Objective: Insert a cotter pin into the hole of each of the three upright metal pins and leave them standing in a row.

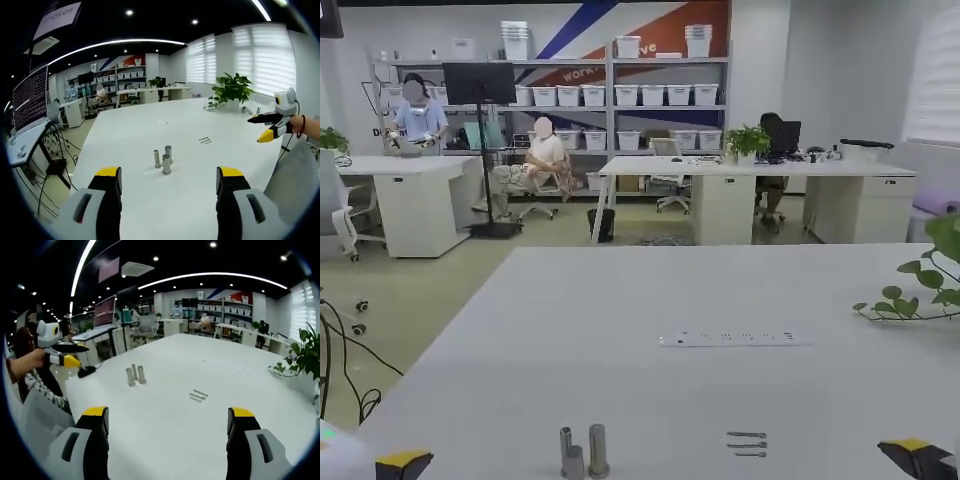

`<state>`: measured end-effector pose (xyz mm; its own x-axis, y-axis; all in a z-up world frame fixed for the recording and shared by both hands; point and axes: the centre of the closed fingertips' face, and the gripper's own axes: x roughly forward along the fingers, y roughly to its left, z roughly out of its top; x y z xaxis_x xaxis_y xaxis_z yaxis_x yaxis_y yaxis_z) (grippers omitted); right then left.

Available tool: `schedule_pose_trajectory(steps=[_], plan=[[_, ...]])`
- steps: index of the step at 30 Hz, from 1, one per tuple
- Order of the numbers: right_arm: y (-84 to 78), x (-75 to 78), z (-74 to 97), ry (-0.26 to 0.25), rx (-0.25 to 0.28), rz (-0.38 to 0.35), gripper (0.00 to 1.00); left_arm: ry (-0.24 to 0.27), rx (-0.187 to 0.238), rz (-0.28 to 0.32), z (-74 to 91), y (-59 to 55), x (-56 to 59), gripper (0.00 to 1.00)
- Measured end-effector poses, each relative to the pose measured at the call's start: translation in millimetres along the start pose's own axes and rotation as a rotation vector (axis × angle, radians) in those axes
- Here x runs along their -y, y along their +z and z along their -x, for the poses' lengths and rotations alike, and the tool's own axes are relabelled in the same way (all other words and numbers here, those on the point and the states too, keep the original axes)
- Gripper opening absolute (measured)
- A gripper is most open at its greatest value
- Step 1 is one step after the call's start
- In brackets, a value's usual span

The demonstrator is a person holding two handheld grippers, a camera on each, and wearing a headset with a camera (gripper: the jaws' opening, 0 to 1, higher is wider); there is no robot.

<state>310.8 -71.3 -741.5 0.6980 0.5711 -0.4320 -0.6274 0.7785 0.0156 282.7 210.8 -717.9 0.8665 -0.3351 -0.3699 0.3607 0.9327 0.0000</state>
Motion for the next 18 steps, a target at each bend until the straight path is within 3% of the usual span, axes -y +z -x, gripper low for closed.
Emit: schedule_pose_trajectory(steps=[7,18], plan=[[-0.7,-1.0,-0.3,0.008,0.009,-0.016,1.0,-0.003,-0.005,-0.005,-0.5,-1.1,0.6,0.75],[1.1,-1.7,-0.5,0.017,0.024,-0.027,0.89,-0.015,-0.024,-0.011,-11.4,-11.0,0.5,0.68]])
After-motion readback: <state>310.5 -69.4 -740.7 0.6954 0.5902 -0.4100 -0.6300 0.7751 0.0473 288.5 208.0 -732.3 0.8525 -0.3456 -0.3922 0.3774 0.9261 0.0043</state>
